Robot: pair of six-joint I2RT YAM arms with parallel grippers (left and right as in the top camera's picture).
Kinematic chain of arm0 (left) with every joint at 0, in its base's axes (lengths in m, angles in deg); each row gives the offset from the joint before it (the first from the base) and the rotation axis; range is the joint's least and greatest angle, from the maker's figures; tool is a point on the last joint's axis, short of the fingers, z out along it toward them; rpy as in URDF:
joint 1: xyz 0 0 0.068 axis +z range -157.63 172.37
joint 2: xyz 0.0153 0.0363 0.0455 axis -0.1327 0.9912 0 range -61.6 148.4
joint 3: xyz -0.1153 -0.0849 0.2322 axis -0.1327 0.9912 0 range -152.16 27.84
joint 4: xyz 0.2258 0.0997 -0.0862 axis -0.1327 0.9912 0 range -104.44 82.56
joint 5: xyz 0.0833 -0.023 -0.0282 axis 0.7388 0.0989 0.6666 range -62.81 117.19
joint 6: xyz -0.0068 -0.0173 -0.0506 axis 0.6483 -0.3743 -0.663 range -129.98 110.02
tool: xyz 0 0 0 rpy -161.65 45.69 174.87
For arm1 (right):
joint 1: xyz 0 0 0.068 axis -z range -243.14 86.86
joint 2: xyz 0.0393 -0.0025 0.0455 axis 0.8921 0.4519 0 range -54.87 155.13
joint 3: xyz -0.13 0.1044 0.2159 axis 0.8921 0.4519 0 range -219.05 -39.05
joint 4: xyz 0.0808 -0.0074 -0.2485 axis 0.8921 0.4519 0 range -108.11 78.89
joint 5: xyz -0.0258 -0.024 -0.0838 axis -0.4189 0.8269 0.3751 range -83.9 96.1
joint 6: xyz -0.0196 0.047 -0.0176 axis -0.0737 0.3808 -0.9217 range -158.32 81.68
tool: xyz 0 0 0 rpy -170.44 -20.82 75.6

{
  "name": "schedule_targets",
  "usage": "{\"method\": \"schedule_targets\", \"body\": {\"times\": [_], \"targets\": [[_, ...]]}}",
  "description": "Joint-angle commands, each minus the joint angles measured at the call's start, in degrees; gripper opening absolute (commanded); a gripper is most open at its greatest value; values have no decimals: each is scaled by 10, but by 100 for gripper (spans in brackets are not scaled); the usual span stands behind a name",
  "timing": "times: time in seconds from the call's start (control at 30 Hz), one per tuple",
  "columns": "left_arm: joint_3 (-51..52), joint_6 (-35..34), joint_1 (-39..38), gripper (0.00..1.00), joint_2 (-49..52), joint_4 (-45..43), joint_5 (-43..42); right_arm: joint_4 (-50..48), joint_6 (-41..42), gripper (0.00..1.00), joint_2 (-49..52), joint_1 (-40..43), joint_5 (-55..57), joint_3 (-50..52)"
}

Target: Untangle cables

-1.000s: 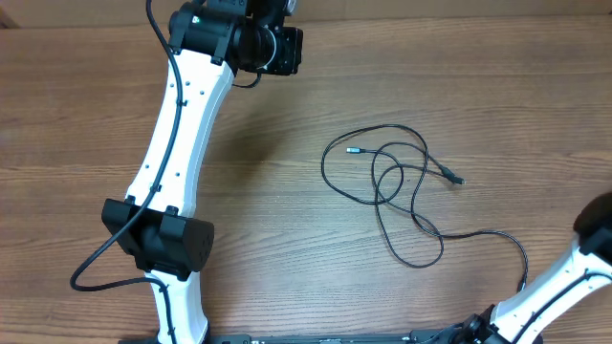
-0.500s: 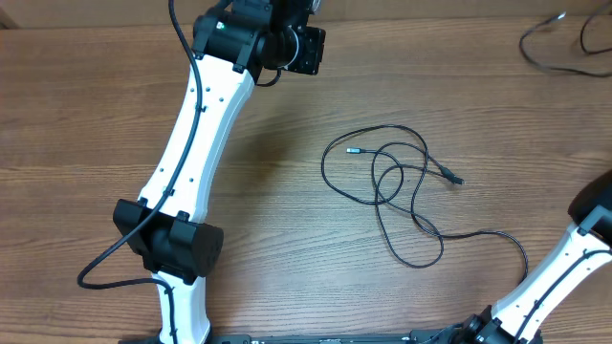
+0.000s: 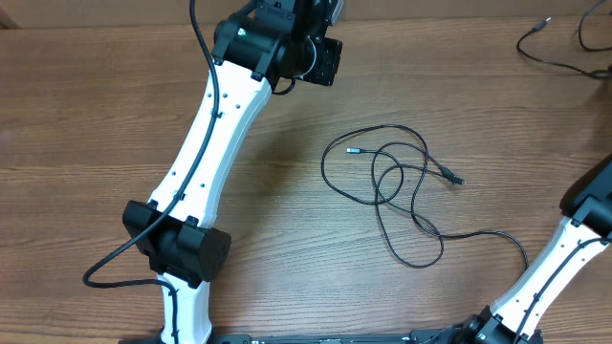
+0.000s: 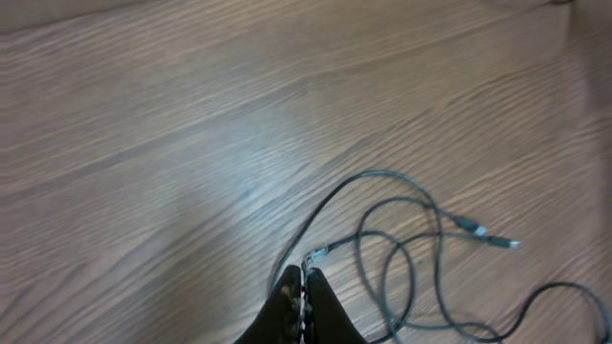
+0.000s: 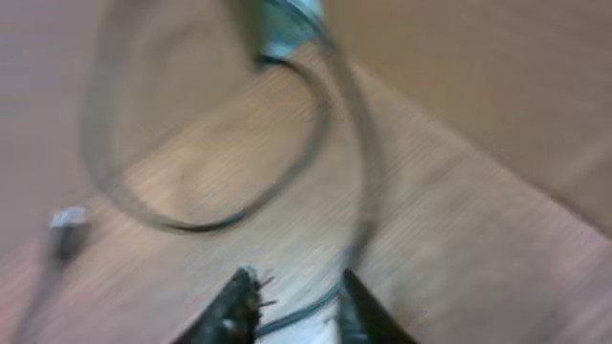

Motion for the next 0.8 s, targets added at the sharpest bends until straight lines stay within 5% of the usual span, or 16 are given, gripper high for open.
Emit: {"method": "schedule_targets", "body": {"times": [0.0, 0.03, 0.17, 0.37, 0.53, 0.6, 0.67, 0.77], "targets": [[-9, 37, 2, 4, -17, 16, 33, 14, 13, 33, -113, -8, -129, -17], [-9, 45, 2, 4, -16, 18, 34, 31, 13, 34, -124, -7, -151, -17], [-9, 64, 2, 4, -16, 14, 35, 90, 67, 4, -146, -8, -229, -17], [-9, 71, 3, 4, -16, 17, 49, 261, 344, 9, -144, -22, -162, -12], [-9, 89, 3, 4, -16, 21, 49, 290, 450, 7, -144, -59, -117, 16], [-9, 95, 3, 4, -16, 19, 49, 244, 442, 17, -144, -83, -114, 31], [-9, 97, 3, 4, -16, 21, 49, 193, 416, 40, -143, -111, -94, 46], [-9, 101, 2, 4, -16, 24, 50, 108, 294, 58, -137, -161, -47, 71]]}}
